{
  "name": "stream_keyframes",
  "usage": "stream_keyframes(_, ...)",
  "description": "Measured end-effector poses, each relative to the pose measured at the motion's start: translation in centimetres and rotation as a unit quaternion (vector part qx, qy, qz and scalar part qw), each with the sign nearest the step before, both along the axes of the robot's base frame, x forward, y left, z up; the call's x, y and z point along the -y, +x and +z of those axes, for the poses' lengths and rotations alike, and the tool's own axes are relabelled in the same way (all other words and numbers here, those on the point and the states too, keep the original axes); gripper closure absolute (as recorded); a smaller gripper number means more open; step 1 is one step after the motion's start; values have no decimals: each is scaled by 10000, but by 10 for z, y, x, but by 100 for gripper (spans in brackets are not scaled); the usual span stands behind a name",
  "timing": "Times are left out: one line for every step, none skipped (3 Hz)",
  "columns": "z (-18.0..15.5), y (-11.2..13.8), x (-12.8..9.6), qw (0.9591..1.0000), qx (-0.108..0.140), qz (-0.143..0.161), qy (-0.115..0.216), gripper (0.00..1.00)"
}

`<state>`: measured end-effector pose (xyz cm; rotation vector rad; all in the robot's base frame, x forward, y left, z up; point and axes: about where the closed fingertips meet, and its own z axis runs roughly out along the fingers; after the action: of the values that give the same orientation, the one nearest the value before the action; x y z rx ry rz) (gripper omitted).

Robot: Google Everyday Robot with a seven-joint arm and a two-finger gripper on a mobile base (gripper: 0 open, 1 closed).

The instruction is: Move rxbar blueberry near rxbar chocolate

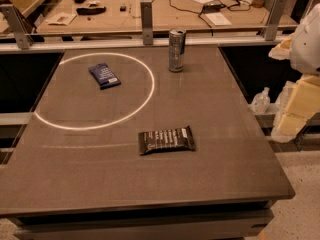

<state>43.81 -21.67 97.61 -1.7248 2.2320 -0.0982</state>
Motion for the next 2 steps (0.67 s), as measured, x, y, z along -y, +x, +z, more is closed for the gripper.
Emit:
stream_keyframes(0, 0, 0, 10000, 1, -1, 1, 0)
stream_keyframes(0, 0, -2, 9999, 81, -84, 54, 0)
